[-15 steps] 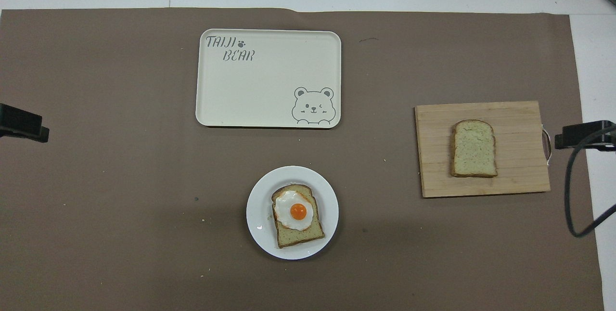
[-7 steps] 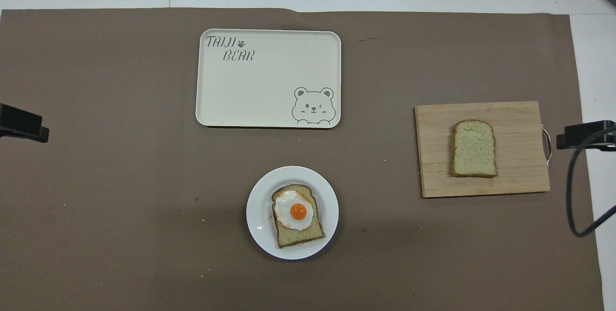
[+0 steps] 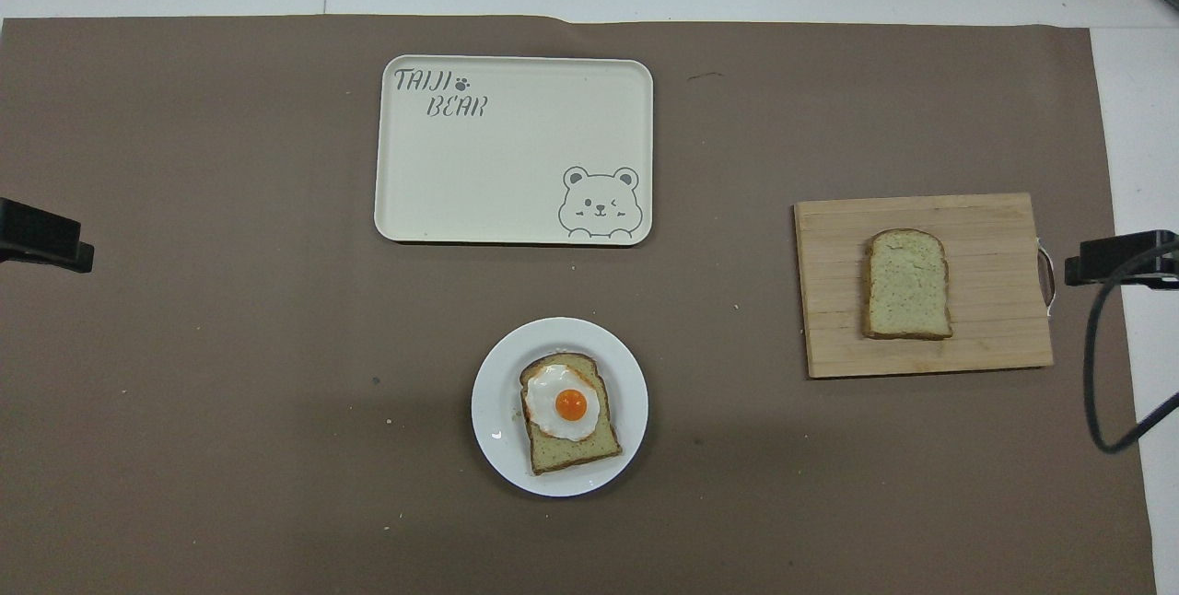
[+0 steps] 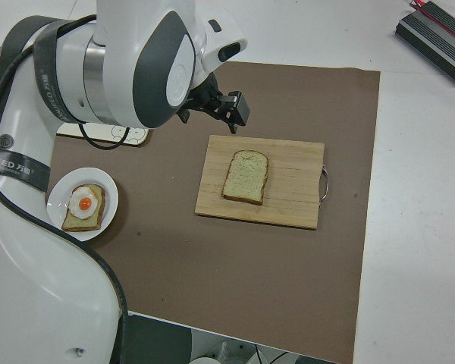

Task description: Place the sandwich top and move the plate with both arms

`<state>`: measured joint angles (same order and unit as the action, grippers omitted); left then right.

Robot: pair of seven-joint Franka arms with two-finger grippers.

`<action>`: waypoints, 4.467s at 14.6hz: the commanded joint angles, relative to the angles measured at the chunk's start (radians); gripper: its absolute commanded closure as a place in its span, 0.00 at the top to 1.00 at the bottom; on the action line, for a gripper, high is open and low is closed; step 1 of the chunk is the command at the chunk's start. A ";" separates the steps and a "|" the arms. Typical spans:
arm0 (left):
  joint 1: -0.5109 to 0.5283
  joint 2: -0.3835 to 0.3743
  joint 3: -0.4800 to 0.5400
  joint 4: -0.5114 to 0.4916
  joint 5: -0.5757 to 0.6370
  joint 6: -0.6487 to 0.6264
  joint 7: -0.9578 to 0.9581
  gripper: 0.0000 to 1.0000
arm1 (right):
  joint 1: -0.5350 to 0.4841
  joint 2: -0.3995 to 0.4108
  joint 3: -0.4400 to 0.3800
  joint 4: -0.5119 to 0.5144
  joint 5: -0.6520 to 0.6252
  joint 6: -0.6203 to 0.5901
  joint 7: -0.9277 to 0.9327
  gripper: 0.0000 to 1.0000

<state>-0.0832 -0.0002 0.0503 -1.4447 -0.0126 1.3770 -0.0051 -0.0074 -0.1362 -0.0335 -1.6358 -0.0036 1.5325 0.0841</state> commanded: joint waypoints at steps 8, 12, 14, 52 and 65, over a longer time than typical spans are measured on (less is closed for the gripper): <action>0.008 -0.021 -0.004 -0.017 0.013 -0.007 0.010 1.00 | -0.016 -0.013 0.003 -0.012 0.007 -0.002 -0.030 1.00; 0.006 -0.021 -0.004 -0.017 0.013 -0.007 0.010 1.00 | -0.016 -0.016 0.003 -0.016 0.007 -0.002 -0.030 1.00; 0.008 -0.021 -0.004 -0.017 0.013 -0.007 0.010 1.00 | -0.014 -0.016 0.003 -0.018 0.007 -0.002 -0.030 1.00; 0.006 -0.021 -0.004 -0.019 0.013 -0.009 0.010 1.00 | -0.135 0.418 0.003 -0.360 0.234 0.744 -0.380 1.00; 0.006 -0.021 -0.004 -0.017 0.013 -0.009 0.010 1.00 | -0.146 0.397 0.001 -0.421 0.235 0.738 -0.428 0.16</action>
<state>-0.0832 -0.0003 0.0504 -1.4448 -0.0126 1.3769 -0.0051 -0.1389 0.2809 -0.0354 -2.0247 0.2098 2.2564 -0.3088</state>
